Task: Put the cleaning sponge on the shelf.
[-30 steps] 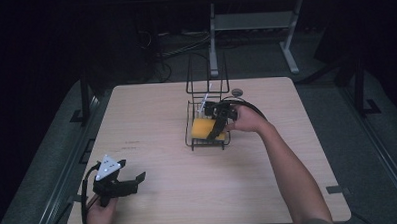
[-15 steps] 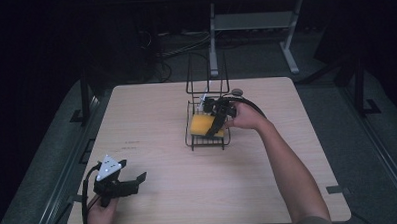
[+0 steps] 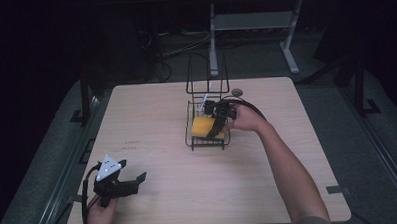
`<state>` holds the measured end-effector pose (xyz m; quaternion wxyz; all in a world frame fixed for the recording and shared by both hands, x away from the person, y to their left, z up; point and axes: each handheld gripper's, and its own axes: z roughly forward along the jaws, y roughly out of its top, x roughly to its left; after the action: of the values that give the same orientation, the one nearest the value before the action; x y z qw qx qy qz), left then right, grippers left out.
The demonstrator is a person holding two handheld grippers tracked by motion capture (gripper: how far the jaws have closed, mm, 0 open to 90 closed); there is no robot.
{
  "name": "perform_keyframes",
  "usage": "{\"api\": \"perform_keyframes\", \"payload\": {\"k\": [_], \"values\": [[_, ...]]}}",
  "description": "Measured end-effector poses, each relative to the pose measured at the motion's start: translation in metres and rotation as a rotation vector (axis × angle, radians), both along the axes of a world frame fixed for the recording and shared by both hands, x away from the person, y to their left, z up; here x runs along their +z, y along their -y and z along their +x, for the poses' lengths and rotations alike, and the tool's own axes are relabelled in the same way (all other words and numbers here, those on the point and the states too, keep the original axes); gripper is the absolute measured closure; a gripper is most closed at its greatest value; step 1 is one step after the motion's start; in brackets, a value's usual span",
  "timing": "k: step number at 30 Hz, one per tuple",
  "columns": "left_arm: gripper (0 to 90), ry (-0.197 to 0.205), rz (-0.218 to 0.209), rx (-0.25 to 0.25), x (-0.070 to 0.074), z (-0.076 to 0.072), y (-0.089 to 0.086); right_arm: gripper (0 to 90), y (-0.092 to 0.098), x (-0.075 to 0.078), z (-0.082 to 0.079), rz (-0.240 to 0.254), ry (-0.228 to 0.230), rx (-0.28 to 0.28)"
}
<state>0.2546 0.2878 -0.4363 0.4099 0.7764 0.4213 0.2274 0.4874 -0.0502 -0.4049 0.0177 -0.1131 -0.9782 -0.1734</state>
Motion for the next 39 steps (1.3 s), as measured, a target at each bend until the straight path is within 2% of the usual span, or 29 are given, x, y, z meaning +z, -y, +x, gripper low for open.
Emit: {"api": "perform_keyframes", "payload": {"k": [8, 18, 28, 33, 39], "values": [[14.1, 0.000, 0.000, 0.000, 0.000, 0.000, 0.000, 17.9, 0.001, -0.002, -0.001, 0.004, -0.010, -0.010], [14.1, 0.000, 0.001, 0.003, 0.000, 0.001, 0.000, 17.8, 0.007, 0.004, -0.002, 0.022, 0.002, -0.019], [14.1, 0.004, 0.002, 0.001, 0.000, 0.000, -0.001, 17.9, 0.012, 0.015, -0.005, 0.051, 0.028, -0.023], [14.1, 0.004, 0.001, -0.001, 0.000, 0.000, 0.000, 17.9, 0.014, 0.020, -0.010, 0.038, 0.029, -0.040], [14.1, 0.004, -0.001, 0.000, 0.001, -0.001, 0.000, 17.9, 0.017, 0.026, -0.012, 0.038, 0.044, -0.028]]}}
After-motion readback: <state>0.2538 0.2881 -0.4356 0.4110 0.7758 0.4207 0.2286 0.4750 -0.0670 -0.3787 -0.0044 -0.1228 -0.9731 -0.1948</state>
